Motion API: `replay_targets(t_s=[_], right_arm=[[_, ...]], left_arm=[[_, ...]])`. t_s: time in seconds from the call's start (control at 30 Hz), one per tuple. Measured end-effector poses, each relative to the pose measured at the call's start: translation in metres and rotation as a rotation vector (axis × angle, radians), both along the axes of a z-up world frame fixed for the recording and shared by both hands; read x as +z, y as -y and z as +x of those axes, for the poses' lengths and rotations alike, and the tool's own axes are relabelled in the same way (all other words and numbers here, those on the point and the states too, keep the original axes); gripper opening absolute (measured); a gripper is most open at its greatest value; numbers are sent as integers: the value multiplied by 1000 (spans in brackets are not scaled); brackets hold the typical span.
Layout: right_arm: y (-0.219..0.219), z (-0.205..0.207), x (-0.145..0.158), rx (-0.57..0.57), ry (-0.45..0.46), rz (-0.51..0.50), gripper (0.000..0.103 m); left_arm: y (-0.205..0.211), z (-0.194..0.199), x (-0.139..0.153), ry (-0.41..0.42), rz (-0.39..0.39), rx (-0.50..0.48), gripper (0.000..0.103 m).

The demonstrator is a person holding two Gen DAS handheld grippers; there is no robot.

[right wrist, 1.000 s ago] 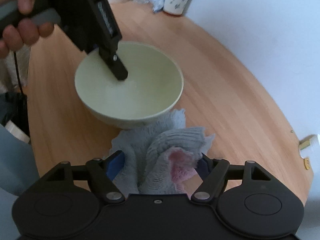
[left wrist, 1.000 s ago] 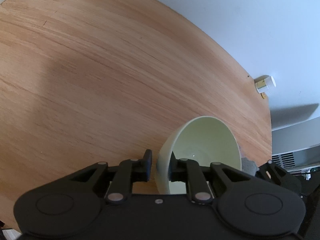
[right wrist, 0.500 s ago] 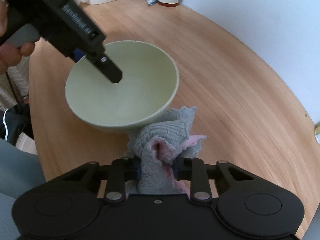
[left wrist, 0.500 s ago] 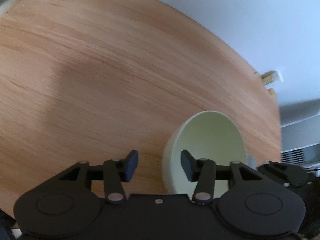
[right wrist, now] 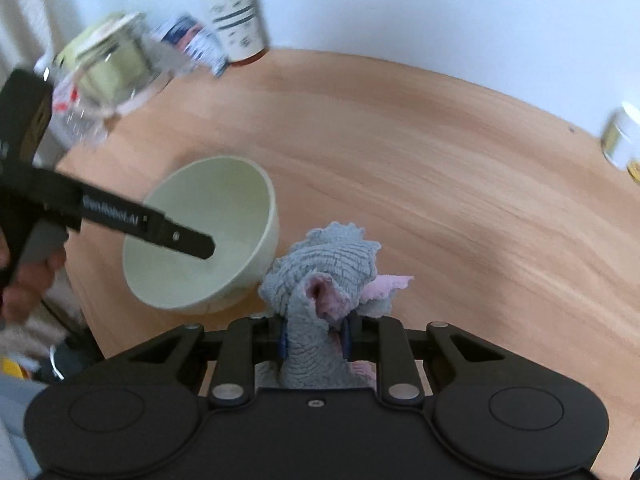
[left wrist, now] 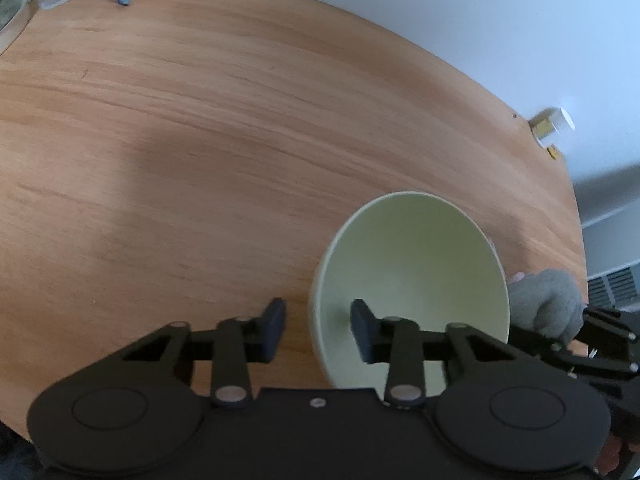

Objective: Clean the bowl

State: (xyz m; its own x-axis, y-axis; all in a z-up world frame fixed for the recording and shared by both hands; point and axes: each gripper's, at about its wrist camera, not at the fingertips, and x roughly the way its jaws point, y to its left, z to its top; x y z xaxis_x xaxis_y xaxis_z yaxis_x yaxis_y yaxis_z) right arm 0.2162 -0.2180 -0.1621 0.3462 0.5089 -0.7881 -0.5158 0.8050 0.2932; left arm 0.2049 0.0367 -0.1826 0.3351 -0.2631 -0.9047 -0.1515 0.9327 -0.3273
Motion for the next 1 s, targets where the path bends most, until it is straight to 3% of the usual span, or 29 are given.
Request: replay_targets(t_s=[0.07,0.17,0.23,0.33,0.5,0.67,1.0], right_arm=[[7,2,0,-46,-23,45,26],[7,13,-2,-89,-58,86,26],[7,15,-3,-111,-66,104,26],[0,9,0,-70,-29,102,26],[-10,-7,6,57,80,23,25],[-28,-28,1,264,143,-68,24],[-45,-33,-11,430,143,-125,24]], left_arm=[[5,1,1,6,16,-30,35],[4,-2,0,15,6,-29,22],[2,-3,0,17,-7,-16,20],[0,-2,2,33,-14,-9,16],[-5,3,3,21,-64,-11,11],[-11,3,1,11,-94,20,10],[-22,10,1,18,-115,-38,11]])
